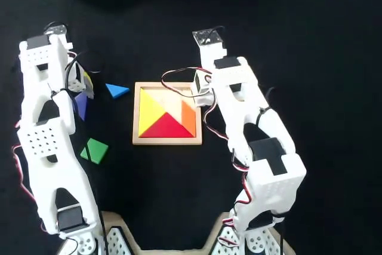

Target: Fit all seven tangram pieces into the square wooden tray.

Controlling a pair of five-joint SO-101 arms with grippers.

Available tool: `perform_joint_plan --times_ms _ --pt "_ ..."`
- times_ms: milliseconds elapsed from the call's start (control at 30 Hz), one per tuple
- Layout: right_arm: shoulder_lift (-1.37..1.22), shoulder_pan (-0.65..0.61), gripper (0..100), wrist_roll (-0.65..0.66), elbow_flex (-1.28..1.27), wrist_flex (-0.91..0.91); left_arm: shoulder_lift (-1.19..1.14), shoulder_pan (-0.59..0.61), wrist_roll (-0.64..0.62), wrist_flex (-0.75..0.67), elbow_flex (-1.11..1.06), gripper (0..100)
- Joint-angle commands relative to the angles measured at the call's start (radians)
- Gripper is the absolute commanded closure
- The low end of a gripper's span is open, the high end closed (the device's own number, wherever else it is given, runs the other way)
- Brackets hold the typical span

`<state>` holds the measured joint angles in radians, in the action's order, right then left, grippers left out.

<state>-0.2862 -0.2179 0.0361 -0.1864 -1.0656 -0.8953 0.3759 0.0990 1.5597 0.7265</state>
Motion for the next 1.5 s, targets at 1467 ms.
perform_joint_plan --times_ms 1467 --pt "0.005 0.083 98.7 0.011 0.079 0.008 0.259 0.027 0.347 -0.365 -0.470 69"
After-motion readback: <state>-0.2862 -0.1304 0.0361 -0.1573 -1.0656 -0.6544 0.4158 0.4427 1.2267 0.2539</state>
